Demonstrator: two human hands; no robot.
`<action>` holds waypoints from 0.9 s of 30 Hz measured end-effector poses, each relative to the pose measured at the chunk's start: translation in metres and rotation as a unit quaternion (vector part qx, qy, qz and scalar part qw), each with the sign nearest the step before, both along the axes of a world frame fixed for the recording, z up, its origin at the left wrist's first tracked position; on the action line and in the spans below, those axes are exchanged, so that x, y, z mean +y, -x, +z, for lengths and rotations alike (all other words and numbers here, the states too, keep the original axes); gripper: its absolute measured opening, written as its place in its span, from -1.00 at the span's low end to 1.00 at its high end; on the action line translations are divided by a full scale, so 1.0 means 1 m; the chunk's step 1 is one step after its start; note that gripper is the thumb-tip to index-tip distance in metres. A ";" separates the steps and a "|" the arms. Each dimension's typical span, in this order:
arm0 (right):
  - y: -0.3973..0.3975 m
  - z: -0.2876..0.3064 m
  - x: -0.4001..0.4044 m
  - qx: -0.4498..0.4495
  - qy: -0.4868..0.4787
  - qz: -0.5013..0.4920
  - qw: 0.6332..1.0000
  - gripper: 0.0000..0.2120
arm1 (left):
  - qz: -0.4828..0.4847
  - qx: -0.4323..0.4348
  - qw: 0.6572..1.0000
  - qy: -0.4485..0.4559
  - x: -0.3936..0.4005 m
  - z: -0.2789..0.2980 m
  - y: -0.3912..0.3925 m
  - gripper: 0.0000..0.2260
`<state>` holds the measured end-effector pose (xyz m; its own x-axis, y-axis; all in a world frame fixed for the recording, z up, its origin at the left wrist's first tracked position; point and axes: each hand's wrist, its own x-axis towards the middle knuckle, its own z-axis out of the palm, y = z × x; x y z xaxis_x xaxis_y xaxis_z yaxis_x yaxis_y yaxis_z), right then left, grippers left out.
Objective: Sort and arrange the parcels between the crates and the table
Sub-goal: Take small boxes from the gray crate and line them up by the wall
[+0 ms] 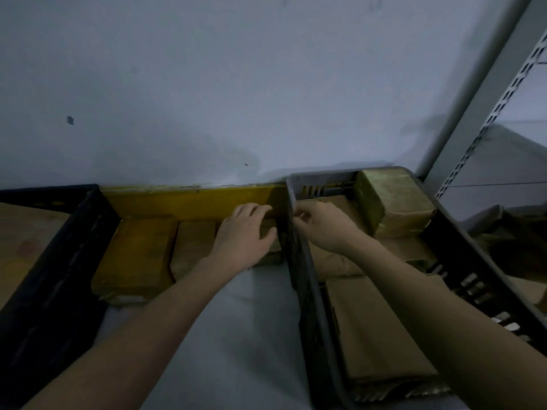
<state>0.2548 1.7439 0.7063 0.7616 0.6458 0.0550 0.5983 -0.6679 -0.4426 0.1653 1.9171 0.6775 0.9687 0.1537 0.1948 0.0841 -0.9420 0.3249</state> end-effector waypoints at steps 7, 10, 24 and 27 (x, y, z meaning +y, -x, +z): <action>-0.005 0.013 -0.096 0.019 0.002 -0.051 0.999 -0.74 | -0.111 0.020 0.991 0.077 -0.101 0.017 0.008 -0.62; -0.009 0.009 -0.132 0.030 0.001 -0.067 0.997 -0.75 | -0.142 0.082 0.983 0.078 -0.131 0.012 0.009 -0.61; 0.000 -0.064 -0.283 -0.068 0.092 -0.295 0.949 -0.43 | -0.076 0.048 0.989 0.119 -0.171 -0.034 0.034 -0.69; -0.001 -0.066 -0.278 -0.104 0.092 -0.312 0.940 -0.48 | -0.073 0.030 0.992 0.103 -0.171 -0.035 0.034 -0.56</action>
